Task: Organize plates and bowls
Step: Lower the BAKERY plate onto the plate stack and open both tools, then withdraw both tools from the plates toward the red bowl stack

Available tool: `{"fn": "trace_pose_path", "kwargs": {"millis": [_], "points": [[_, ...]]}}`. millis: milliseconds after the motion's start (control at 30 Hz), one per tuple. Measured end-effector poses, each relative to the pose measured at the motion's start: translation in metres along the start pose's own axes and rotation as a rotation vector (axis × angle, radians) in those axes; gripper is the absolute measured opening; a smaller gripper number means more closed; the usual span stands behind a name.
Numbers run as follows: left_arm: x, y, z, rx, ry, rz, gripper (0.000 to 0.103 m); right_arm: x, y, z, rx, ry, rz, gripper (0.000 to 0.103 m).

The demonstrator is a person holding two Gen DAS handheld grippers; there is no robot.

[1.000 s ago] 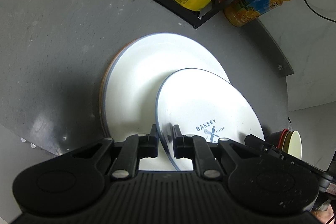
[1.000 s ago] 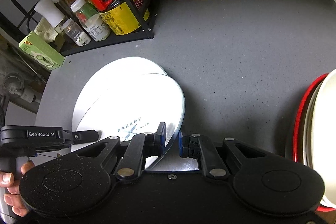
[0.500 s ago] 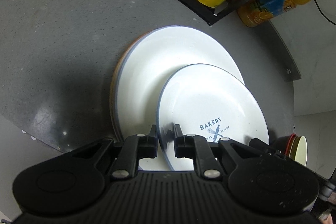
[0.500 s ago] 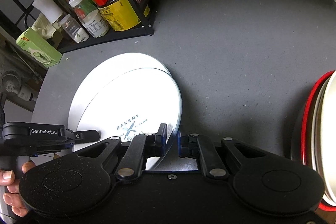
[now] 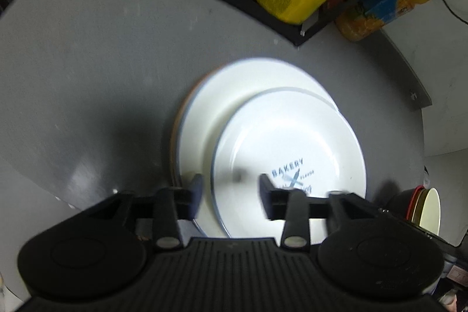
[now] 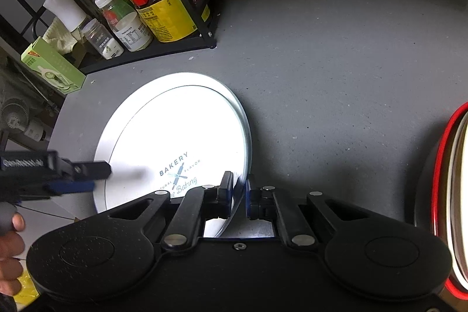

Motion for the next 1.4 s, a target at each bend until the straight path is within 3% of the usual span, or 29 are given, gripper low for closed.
{"fn": "trace_pose_path", "kwargs": {"millis": [100,200,467,733,1067,1367,1400], "points": [[0.009,0.001,-0.004,0.004,-0.030,-0.024,0.065,-0.001,0.000,0.000,-0.004,0.003,0.001,0.009],[0.007,0.005,-0.005,0.014,-0.035,-0.063,0.068,-0.001,0.000,0.000,-0.001,0.003,0.001,0.009],[-0.011,0.009,0.000,0.039,0.002,-0.059,0.068,-0.001,-0.003,0.002,-0.003,0.002,-0.013,0.012],[-0.024,0.019,0.003,0.087,-0.009,-0.113,0.060,-0.001,-0.011,0.002,-0.035,0.001,-0.007,0.030],[-0.019,0.037,0.005,0.141,-0.039,-0.101,0.050,-0.005,-0.005,0.004,-0.024,0.007,-0.025,0.030],[-0.009,0.029,0.002,0.096,-0.050,-0.102,0.053,0.003,0.003,0.002,-0.017,-0.008,-0.012,0.032],[-0.007,0.027,0.001,0.093,-0.051,-0.094,0.054,0.006,0.005,0.001,-0.017,-0.012,-0.022,0.037]]}}
Point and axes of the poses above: each gripper's, at about its wrist camera, not at the fingertips, and x roughly against the way its jaws point, y to its left, z to its underside, the point moved 1 cm from there along -x, roughly the way its jaws point, and after that the axes turned 13 degrees about -z, right-handed, at the moved point
